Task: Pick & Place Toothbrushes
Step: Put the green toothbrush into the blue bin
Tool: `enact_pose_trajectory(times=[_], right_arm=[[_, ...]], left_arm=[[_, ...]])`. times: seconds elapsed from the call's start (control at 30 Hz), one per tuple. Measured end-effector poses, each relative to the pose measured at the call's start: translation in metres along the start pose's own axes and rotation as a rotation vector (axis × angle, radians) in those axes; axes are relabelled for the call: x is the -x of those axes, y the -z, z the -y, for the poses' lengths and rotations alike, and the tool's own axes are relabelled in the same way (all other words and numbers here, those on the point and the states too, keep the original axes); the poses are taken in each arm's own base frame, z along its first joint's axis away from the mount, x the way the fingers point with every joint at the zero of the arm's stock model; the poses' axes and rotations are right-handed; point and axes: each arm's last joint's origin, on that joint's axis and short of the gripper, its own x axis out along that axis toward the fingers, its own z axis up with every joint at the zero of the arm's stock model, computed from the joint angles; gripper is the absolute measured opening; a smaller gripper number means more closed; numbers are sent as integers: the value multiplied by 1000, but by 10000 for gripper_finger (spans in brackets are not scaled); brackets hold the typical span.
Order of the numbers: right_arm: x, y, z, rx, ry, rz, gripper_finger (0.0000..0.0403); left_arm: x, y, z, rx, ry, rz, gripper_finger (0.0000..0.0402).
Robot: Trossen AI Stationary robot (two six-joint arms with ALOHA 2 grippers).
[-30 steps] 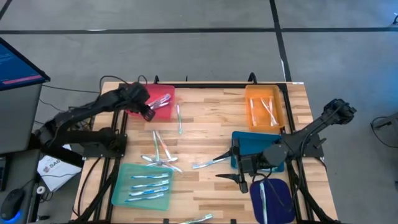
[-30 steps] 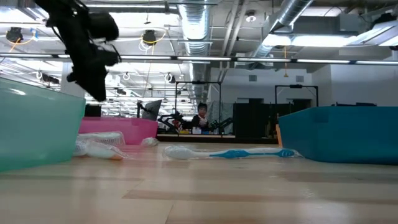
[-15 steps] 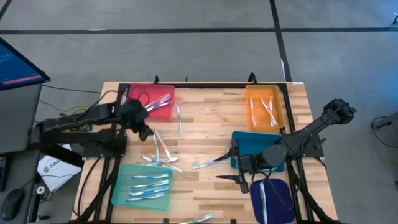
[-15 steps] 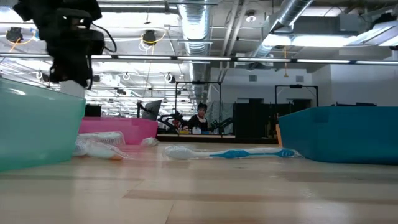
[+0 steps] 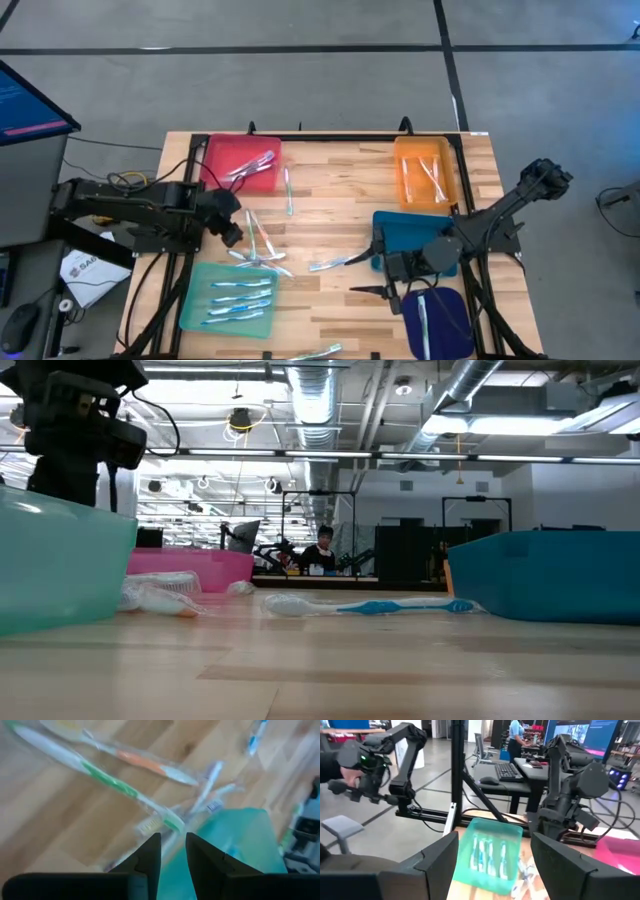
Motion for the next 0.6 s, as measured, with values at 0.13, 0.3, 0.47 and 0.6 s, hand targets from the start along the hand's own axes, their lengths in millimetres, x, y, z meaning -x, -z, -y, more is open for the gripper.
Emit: enact_pose_trajectory(times=[0.13, 0.3, 0.47, 0.6], right_arm=[[3, 0, -7, -4, -26, 1, 245], [6, 0, -15, 6, -53, 3, 245], [8, 2, -19, 19, -69, -18, 245], [8, 3, -19, 24, -66, -29, 245]], left_arm=[[0, 3, 0, 67, 25, -65, 92], [0, 3, -1, 108, 16, -68, 120], [-3, 1, -1, 105, -23, -51, 172], [-8, -1, -2, 113, -72, -51, 215]])
